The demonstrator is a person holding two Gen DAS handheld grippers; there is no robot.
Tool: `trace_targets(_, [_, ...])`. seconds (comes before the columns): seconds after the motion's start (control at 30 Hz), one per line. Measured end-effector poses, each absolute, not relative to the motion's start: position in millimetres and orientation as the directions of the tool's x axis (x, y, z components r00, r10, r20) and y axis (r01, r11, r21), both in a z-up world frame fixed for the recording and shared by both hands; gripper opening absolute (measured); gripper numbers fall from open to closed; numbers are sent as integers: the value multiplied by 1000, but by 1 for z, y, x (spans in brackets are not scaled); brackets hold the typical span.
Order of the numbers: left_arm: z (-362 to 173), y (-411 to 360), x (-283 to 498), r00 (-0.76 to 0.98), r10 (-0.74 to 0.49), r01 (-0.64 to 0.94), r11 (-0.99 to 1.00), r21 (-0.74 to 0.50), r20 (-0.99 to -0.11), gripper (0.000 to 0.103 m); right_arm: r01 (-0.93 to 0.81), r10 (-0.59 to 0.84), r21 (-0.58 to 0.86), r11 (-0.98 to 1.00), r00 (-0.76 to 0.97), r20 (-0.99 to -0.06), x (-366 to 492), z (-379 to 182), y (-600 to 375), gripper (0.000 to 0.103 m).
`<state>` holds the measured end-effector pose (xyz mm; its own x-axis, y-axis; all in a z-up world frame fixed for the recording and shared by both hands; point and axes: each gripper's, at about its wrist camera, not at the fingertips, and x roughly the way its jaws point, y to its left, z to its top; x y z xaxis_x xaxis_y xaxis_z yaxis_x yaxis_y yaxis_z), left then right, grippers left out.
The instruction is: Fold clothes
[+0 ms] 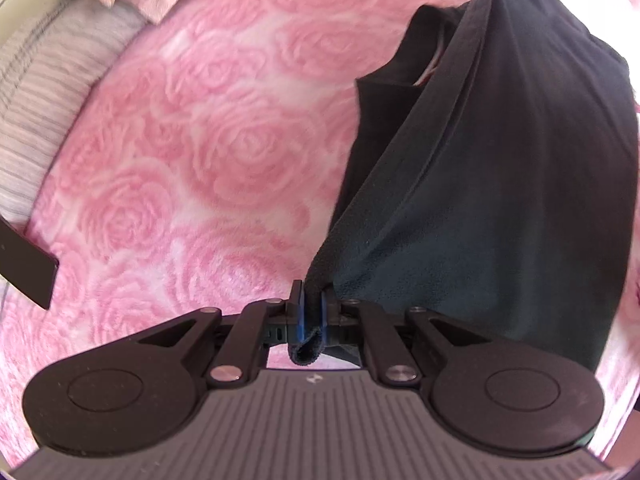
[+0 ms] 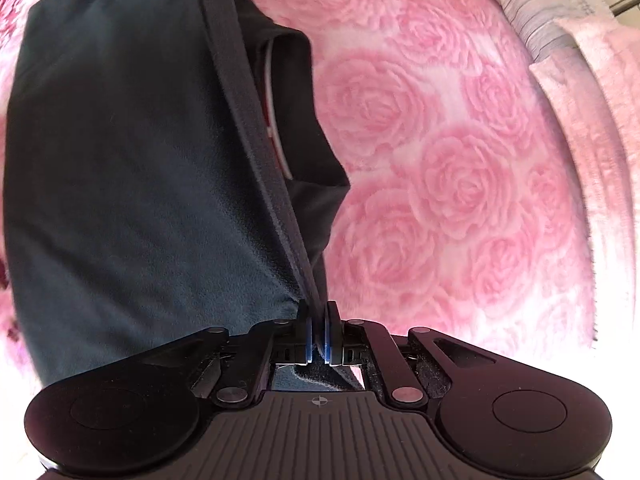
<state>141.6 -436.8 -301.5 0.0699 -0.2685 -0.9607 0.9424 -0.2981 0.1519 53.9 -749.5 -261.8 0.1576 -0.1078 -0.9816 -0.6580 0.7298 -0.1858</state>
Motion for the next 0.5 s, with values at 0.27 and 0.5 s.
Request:
trace_targets(0.27, [-338, -460, 164, 119, -233, 982, -118, 150, -965, 14, -525, 10, -75, 848, 156, -988, 76, -301, -789, 3])
trace_targets(0.5, [-316, -458, 188, 216, -261, 976, 89, 199, -941, 19, -76, 1, -28, 997, 359, -933, 61, -261, -850, 51])
